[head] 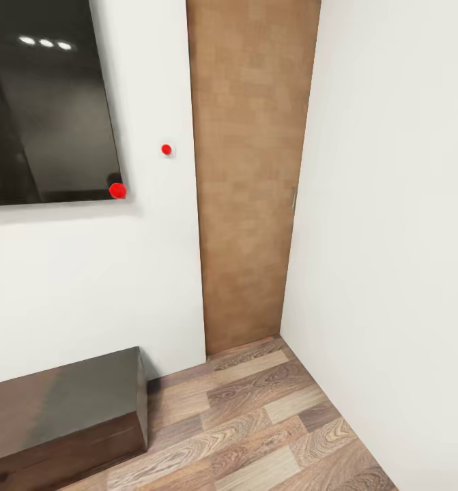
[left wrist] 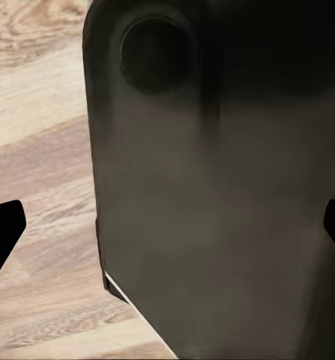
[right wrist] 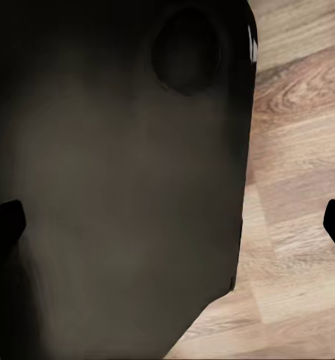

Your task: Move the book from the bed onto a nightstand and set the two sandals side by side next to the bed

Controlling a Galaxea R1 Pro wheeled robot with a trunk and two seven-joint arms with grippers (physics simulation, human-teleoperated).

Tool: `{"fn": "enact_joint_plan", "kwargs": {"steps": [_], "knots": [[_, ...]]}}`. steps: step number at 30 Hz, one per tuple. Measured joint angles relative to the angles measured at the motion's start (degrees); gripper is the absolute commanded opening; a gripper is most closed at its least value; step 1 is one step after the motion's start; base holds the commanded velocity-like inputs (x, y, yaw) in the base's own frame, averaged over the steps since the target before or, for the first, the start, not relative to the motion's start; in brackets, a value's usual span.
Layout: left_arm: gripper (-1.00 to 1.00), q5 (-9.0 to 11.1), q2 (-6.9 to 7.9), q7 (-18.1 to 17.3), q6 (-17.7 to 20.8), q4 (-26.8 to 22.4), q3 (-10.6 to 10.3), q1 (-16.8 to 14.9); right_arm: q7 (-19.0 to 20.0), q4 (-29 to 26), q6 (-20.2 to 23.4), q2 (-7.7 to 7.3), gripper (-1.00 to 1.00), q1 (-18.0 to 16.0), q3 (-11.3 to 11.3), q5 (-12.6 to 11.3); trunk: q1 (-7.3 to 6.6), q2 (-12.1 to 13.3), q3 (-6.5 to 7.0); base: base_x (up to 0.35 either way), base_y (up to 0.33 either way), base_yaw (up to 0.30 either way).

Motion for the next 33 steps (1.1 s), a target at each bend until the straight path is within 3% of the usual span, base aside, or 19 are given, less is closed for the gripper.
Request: {"fn": "enact_joint_plan", "kwargs": {"steps": [4, 33], "knots": [[1.00, -0.16, 0.70, 0.08, 0.00, -0.02, 0.00, 0.88, 0.35, -0.60, 0.07, 0.54, 1.00, -0.52, 0.33, 0.37, 0.00, 0.00, 0.01, 0.000, 0.000, 0.000], [1.00, -0.16, 0.70, 0.08, 0.00, -0.02, 0.00, 0.88, 0.35, -0.60, 0.07, 0.54, 1.00, -0.52, 0.33, 0.37, 0.00, 0.00, 0.02, 0.000, 0.000, 0.000]]}}
